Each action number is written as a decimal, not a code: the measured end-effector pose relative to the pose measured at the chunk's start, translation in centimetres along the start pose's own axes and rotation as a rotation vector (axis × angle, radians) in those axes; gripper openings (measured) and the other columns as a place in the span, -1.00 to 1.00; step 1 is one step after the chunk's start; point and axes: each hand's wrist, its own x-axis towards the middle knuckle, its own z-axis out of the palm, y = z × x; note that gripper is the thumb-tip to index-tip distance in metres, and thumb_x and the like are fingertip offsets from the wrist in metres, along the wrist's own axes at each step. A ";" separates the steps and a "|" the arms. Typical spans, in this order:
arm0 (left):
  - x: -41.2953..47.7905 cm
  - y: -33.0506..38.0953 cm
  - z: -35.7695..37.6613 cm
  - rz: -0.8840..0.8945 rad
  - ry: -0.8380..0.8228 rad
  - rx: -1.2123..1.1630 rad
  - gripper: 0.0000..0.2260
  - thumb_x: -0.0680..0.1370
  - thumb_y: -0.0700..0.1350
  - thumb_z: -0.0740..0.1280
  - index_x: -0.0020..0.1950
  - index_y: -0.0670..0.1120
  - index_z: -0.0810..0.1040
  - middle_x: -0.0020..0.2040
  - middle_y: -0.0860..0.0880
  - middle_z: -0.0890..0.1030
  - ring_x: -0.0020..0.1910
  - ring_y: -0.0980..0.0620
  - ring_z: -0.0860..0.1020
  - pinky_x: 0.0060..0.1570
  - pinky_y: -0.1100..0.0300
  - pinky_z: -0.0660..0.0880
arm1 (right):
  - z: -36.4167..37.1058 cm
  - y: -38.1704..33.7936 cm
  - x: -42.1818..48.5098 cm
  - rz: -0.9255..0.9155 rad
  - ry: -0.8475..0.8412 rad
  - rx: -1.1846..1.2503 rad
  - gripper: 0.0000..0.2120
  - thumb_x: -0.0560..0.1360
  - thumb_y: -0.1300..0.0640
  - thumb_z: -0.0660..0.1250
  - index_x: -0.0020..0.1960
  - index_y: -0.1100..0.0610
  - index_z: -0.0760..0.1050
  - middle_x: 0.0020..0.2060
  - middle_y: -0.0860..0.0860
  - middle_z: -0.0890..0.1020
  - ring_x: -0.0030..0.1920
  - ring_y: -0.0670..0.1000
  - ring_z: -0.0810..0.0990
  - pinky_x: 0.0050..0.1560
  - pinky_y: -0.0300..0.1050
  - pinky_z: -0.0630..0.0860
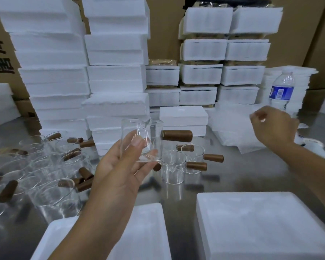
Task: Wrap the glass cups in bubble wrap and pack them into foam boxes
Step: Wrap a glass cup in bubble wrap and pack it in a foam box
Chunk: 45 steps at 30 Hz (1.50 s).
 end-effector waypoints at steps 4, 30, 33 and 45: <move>-0.1 0.3 0.0 0.038 -0.014 -0.069 -0.57 0.28 0.04 0.42 0.10 -0.09 0.57 -0.03 -0.04 0.69 0.07 -0.10 0.64 0.02 0.13 0.59 | -2.9 -4.0 -0.6 -0.105 0.132 0.469 -0.87 0.56 0.08 0.25 -0.01 0.14 0.50 -0.10 -0.03 0.56 -0.07 -0.11 0.49 0.00 -0.32 0.41; 0.0 2.0 -1.2 0.107 -0.047 0.101 -0.43 0.21 0.14 0.51 0.19 0.04 0.56 0.10 0.02 0.65 0.09 0.02 0.63 -0.11 0.21 0.59 | -6.0 -10.1 -14.8 -0.151 -0.394 1.045 -0.66 0.47 0.07 0.35 0.15 -0.21 0.35 0.04 -0.18 0.56 -0.03 -0.18 0.59 0.11 -0.09 0.50; -0.3 1.2 -1.1 0.140 -0.143 0.298 -0.51 0.22 0.16 0.54 0.13 0.19 0.58 0.11 0.11 0.64 0.06 0.09 0.63 -0.13 0.28 0.57 | -6.3 -9.2 -14.2 -0.243 -0.451 0.965 -0.72 0.47 0.01 0.31 0.15 -0.22 0.43 0.04 -0.22 0.59 0.04 -0.23 0.57 0.09 -0.23 0.47; -1.0 -0.4 -0.2 0.087 -0.228 0.618 -0.16 0.24 0.35 0.47 0.44 0.20 0.24 0.32 0.22 0.47 0.23 0.23 0.50 0.16 0.24 0.47 | -5.8 -7.2 -13.2 -0.265 -0.689 0.951 -0.80 0.54 0.18 0.27 -0.09 -0.09 0.58 -0.33 -0.16 0.62 -0.30 -0.19 0.54 -0.12 -0.36 0.43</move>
